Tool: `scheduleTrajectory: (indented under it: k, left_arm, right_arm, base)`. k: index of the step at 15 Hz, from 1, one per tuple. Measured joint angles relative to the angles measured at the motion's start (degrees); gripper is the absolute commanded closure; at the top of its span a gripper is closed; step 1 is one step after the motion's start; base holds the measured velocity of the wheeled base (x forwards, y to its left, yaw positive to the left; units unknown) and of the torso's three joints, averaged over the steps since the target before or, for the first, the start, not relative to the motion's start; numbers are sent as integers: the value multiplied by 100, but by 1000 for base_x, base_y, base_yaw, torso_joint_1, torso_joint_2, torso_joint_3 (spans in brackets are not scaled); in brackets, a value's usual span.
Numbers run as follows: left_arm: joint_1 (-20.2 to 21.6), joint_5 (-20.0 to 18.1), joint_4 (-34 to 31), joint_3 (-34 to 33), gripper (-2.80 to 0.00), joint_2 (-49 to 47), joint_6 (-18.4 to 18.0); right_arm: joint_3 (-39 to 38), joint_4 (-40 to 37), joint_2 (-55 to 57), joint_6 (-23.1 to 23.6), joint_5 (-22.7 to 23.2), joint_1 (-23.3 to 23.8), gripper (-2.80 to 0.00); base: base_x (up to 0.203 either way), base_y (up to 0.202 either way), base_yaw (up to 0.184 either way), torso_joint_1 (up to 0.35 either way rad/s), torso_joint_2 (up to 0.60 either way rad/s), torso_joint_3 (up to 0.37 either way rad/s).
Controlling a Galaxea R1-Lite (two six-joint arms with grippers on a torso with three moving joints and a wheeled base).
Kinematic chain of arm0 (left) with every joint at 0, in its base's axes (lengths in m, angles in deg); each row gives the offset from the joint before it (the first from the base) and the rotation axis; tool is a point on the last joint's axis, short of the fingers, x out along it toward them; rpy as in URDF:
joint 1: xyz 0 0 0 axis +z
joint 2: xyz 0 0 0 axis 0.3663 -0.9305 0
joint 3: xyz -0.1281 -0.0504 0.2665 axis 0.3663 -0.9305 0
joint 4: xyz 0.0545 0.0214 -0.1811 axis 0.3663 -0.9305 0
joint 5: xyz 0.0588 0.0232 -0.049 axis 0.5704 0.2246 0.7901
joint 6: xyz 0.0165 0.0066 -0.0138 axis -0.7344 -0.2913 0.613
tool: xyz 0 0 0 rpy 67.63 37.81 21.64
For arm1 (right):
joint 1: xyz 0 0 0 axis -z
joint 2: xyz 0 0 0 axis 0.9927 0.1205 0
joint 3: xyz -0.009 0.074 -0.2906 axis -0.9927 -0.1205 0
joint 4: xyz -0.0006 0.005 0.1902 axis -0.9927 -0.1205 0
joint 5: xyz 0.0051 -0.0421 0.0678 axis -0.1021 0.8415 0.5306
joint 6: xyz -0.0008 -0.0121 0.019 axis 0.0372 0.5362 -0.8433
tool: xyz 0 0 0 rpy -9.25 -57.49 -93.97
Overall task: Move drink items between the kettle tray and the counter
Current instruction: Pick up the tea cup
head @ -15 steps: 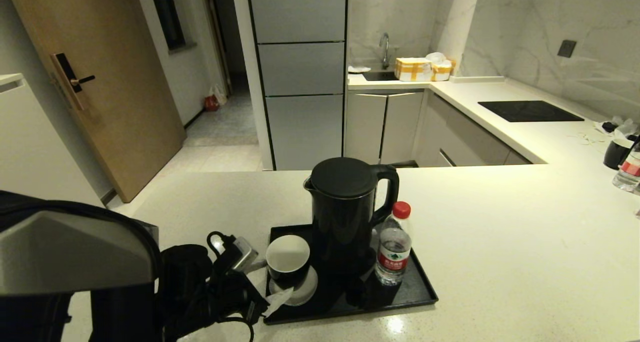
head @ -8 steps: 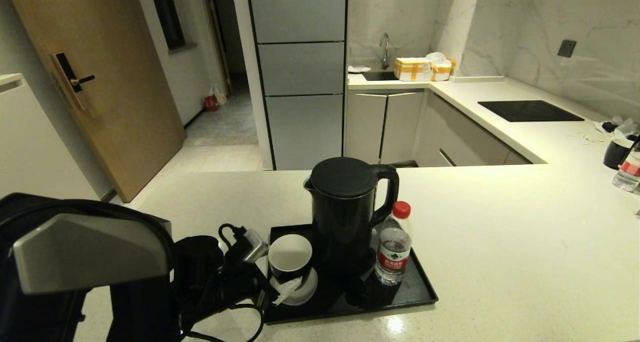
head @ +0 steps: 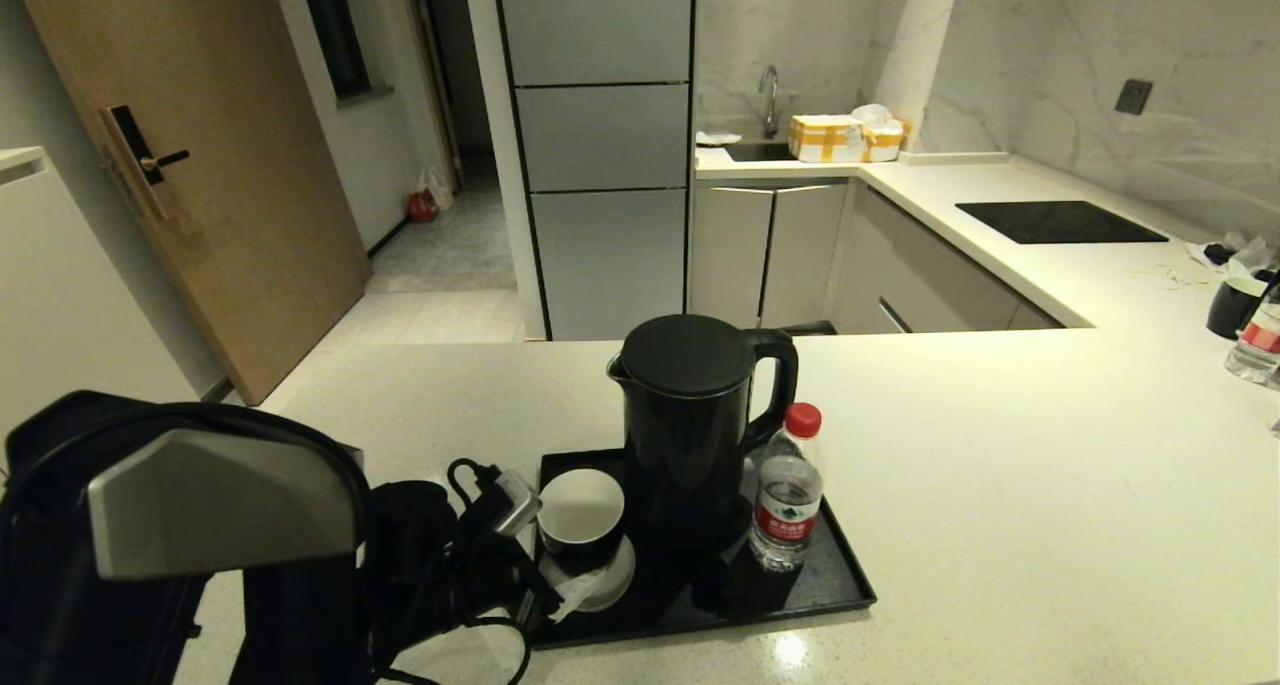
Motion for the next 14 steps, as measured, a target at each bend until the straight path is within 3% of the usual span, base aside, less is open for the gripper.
scheduleTrajectory:
  k: [13, 14]
  left_arm:
    - [-112, 17, 2, 472, -280, -234, 0]
    - [-112, 23, 3, 475, 0, -243, 2]
  right_arm:
    - [0, 0, 0, -3, 0, 2, 0]
    - [0, 0, 0, -3, -2, 2, 0]
  base:
    - [0, 0, 0, 0, 0, 0]
    - [0, 0, 0, 0, 0, 0]
